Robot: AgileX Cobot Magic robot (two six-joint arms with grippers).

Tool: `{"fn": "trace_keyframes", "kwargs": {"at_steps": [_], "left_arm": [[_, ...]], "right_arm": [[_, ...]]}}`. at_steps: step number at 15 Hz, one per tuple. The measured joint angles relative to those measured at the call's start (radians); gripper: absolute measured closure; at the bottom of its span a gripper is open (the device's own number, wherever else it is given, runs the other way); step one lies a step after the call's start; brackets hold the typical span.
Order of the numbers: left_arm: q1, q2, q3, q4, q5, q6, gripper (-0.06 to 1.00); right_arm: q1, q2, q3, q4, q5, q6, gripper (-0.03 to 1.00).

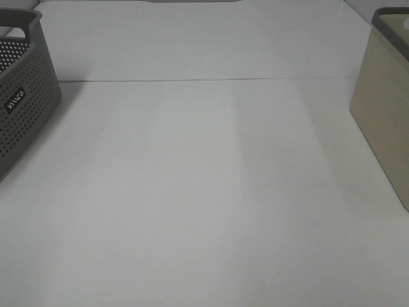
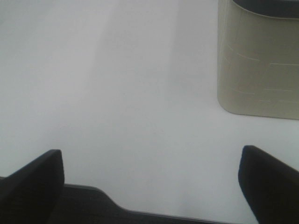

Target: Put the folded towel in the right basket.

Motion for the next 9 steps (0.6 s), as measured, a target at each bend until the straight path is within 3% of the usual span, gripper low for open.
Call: {"fn": "trace_keyframes", "kwargs": {"at_steps": [9], "left_arm": [[0.0, 0.0, 0.0, 0.0, 0.0, 0.0, -0.05]], "right_arm": [[-0.002, 0.0, 0.008, -0.008, 0.0, 0.0, -0.01]]}}
